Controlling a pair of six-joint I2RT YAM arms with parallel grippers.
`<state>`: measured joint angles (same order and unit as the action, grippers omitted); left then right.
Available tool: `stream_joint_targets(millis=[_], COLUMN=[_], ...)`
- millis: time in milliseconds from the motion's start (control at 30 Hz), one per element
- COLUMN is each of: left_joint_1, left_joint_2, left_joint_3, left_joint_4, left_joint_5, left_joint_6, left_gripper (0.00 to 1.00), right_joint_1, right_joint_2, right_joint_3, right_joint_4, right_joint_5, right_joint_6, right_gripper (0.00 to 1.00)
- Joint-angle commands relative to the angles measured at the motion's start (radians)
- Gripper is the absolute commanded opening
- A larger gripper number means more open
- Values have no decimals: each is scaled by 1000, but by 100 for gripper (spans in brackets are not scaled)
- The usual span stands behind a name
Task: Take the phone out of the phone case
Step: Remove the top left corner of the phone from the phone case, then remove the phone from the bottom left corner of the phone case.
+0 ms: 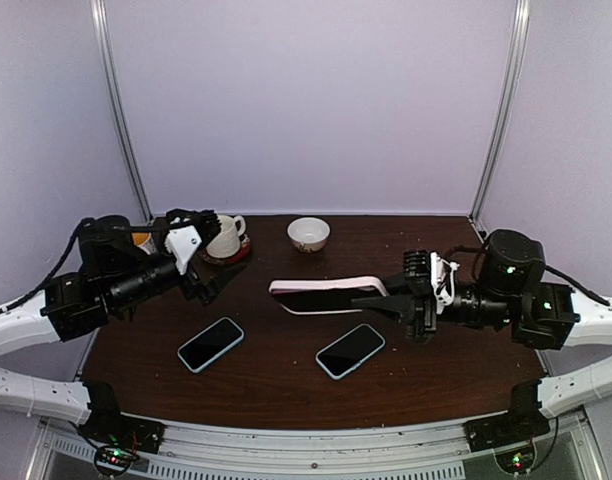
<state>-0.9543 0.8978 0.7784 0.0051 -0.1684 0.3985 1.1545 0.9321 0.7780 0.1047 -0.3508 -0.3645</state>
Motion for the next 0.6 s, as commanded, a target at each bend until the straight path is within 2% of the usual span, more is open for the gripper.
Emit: stream_joint_targets(millis=[0, 233, 467, 567], left_joint_1=[14, 14, 14, 14], left_joint_2=[-70, -151, -150, -108], left_joint_3=[-23, -31, -28, 27], left_joint_4=[37, 35, 168, 188], left_joint_5=[-44, 106, 462, 590], left_joint_6=[-138, -311, -573, -671], left_gripper=[97, 94, 86, 78], right_joint_1=[6, 6, 6, 6], right_joint_2=[-25, 26, 41, 61], right_joint_3=[1, 143, 216, 237], right_joint_4=[243, 139, 169, 209], right_joint_5=[161, 313, 210, 138], right_joint_6=[196, 494, 741, 830], right_gripper=[0, 0, 0, 0])
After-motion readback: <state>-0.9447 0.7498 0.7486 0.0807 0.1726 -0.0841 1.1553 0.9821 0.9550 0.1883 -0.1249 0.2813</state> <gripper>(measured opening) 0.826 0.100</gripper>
